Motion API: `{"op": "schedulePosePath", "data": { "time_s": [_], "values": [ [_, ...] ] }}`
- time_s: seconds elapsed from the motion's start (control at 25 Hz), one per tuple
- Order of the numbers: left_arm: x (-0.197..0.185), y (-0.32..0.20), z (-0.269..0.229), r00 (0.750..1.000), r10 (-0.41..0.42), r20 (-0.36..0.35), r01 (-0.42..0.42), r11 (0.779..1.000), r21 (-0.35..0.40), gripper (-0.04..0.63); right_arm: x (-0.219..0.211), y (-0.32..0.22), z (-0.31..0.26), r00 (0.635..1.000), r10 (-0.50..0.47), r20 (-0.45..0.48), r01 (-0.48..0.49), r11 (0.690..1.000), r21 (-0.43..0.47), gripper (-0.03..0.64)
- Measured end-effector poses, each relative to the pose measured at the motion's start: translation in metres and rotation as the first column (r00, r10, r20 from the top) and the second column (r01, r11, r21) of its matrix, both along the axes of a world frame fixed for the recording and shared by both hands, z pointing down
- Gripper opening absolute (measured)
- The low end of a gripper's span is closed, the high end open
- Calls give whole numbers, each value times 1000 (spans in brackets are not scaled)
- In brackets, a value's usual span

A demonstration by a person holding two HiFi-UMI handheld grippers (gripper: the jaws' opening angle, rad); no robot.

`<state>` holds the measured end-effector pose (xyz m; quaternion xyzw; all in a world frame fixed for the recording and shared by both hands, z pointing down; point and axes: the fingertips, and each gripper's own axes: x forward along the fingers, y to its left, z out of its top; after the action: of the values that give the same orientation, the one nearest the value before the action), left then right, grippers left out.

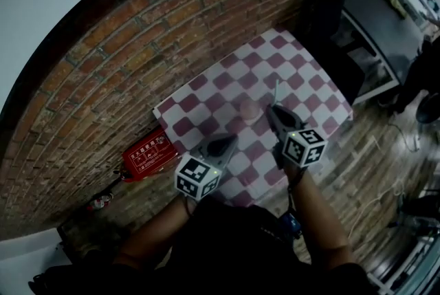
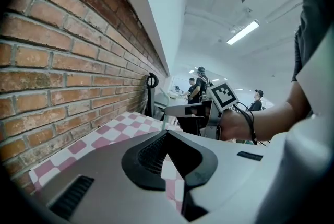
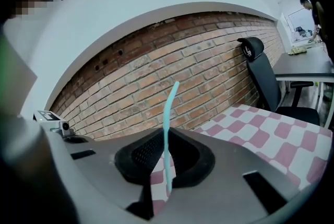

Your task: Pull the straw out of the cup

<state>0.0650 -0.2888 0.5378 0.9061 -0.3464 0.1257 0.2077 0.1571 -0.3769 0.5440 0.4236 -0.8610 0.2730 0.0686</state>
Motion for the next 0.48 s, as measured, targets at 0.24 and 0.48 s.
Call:
{"op": "schedulePosePath", "data": {
  "time_s": [0.24,0.48],
  "values": [
    [-4,29,-8,998,-59,-4,59,998,7,8,-1,46,-16,999,-41,33,40,999,28,37],
    [-12,53,-21,995,-104,-4,104,994,15,8,1,77,-28,997,-64,52,61,997,53,37]
  ]
}}
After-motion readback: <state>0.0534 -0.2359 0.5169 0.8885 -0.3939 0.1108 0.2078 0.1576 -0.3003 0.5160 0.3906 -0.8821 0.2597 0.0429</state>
